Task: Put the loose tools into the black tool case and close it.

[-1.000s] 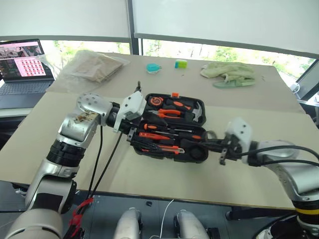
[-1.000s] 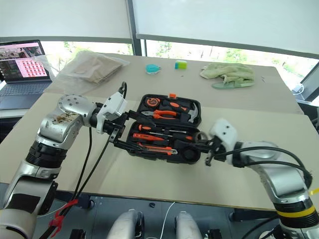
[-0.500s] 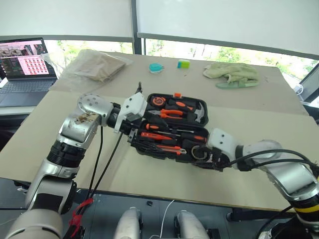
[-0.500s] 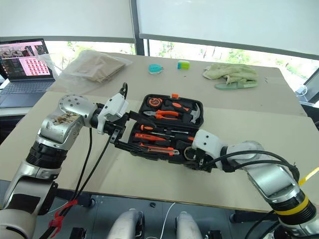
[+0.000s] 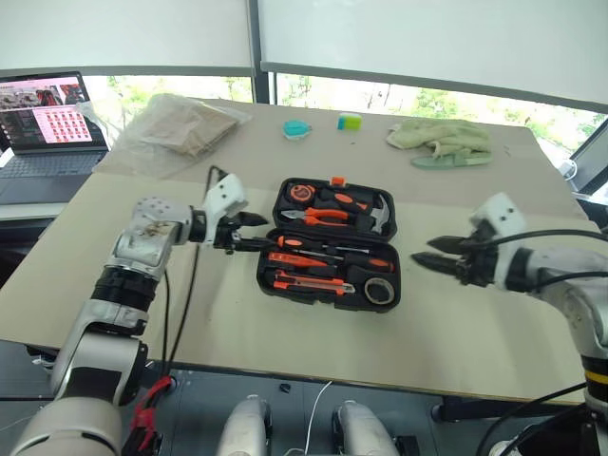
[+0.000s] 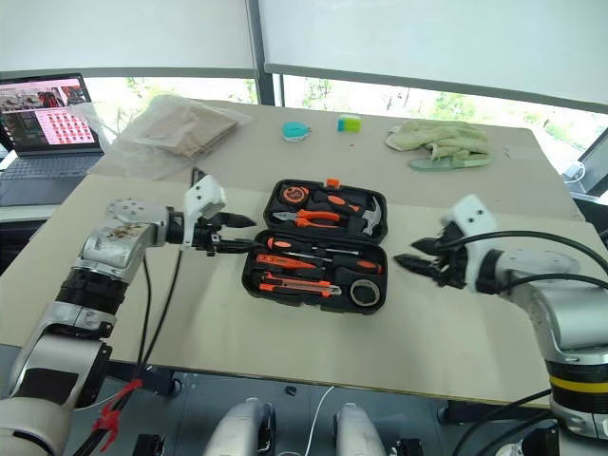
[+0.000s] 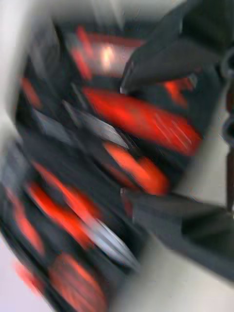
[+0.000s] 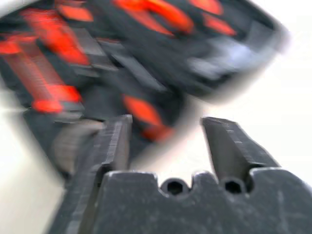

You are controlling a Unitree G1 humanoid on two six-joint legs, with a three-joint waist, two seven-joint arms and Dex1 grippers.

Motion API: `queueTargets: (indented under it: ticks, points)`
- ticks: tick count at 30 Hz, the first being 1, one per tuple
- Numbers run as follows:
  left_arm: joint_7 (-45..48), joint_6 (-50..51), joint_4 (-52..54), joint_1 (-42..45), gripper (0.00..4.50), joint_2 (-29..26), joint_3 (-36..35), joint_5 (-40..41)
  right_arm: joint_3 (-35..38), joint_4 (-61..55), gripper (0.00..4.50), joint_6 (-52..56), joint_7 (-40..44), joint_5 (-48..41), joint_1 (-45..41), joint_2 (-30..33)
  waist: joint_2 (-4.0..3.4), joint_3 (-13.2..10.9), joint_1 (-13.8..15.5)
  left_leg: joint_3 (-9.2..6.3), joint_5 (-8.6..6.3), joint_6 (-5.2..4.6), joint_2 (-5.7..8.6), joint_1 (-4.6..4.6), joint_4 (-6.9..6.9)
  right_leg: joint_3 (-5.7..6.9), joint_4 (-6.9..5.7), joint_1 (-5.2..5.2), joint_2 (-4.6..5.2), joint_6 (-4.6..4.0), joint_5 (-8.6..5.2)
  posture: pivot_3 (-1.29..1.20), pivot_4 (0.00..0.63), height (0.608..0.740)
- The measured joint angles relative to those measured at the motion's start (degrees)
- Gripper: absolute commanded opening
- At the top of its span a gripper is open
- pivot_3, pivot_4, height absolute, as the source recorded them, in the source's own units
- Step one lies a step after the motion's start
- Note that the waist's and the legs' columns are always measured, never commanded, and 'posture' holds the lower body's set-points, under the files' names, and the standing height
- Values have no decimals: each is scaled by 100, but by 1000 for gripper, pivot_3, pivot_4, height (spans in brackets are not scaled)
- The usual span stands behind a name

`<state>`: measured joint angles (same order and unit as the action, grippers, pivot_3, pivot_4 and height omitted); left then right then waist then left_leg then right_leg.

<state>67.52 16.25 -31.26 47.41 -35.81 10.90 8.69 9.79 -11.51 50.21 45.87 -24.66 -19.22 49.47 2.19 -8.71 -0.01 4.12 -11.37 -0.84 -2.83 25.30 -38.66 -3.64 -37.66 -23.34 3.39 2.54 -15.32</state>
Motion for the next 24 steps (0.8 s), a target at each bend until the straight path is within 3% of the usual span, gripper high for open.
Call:
queueTargets:
  ticks: [4, 5, 12, 18, 24]
  points:
    - [-316, -375, -592, 36, 239, 136, 11, -317, -341, 690, 87, -598, 76, 362, -60, -23, 0, 0, -4, 3, 0, 0, 0, 3, 1, 0, -2, -3, 0, 0, 0, 0, 150, 740]
    - [-380, -436, -741, 74, 56, 202, 16, -397, -506, 845, 12, -742, 114, 465, -128, -58, 0, 0, -6, 3, 0, 0, 1, 3, -2, 0, -2, -2, 0, 0, 0, 0, 150, 740]
    - [-387, -608, -1086, 232, 56, 604, 40, -537, -1612, 1563, 12, -1465, 375, 1114, -740, -523, 0, -1, -16, 3, 0, 0, 3, 26, -2, 0, -6, -23, 1, 1, 1, 0, 150, 740]
    - [167, -553, -698, 2, 56, 452, 37, -495, -1774, 1646, 12, -1545, 613, 1309, -853, -548, 0, 0, -23, 5, 0, 0, 2, 38, 1, 1, -16, -42, 1, 1, 2, 0, 150, 740]
    - [867, -164, 338, -575, 56, 108, -31, -308, -1711, 851, 12, -1541, 928, 1289, -293, -197, -1, 0, -31, 5, 0, 1, 0, 75, -2, -2, -35, -87, 0, 0, 1, 0, 150, 740]
